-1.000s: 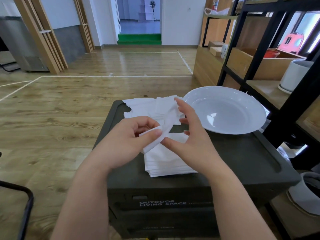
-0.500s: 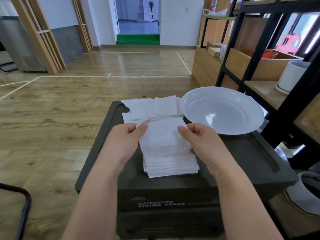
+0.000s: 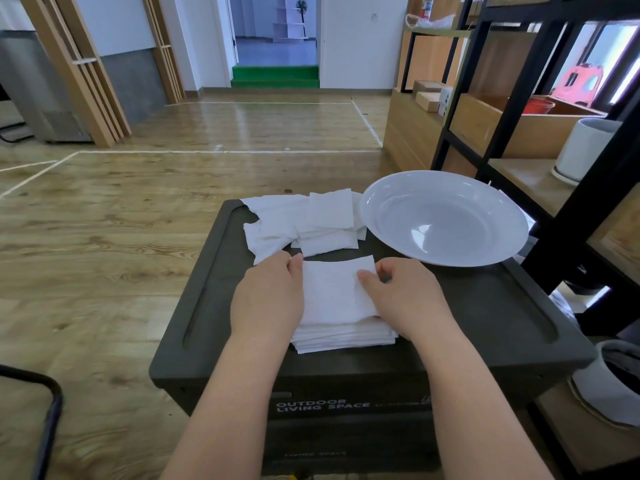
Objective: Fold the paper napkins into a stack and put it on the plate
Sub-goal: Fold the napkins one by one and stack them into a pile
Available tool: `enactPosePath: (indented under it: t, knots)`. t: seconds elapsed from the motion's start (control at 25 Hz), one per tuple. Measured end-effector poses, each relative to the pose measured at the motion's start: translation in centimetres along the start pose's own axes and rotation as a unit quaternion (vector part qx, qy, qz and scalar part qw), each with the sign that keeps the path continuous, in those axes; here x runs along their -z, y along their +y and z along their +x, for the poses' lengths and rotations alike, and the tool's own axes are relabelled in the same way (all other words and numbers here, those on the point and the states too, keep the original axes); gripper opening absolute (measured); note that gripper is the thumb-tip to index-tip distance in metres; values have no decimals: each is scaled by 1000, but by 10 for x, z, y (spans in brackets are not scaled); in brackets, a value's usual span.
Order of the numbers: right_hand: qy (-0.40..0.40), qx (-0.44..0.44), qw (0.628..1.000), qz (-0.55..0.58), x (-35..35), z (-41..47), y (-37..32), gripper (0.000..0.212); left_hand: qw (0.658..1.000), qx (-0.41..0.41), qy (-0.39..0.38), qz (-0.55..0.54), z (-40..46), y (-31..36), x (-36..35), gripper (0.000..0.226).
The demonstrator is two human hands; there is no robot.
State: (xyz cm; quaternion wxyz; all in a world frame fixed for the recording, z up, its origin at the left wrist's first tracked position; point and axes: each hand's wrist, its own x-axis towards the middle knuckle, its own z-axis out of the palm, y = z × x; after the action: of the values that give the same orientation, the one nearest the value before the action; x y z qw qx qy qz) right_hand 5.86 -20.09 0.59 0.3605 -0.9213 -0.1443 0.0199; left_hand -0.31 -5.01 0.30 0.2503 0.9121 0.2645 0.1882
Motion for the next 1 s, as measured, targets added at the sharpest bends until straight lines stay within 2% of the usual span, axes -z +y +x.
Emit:
enactPosePath:
  t: [0.24,0.36,0.68,0.76,0.88,0.92,1.0]
  knots:
    - [30,23,999,18,-1,4,1,36,1000,-11,-12,0,2,0,4,42]
    - [14,12,1000,-17,-3,4,2,32,1000,2,3,11,0,-3,4,39]
    - [-29,-40,997,-65,-7,4,3,22,997,34,-47,49,4,-10,-1,26]
    - [-7,-46,996,-72,-5,2,0,18,996,47,-55,47,5,-11,-1,25]
    - [106,26,992,-59,1,-5,-11,21,995,70,-58,31,8,-14,1,26]
    - [103,62,991,-52,0,-8,-15,20,995,73,-55,28,9,-16,1,27]
    - [6,100,993,-63,-9,-13,-23,12,996,69,-44,24,10,-20,1,30]
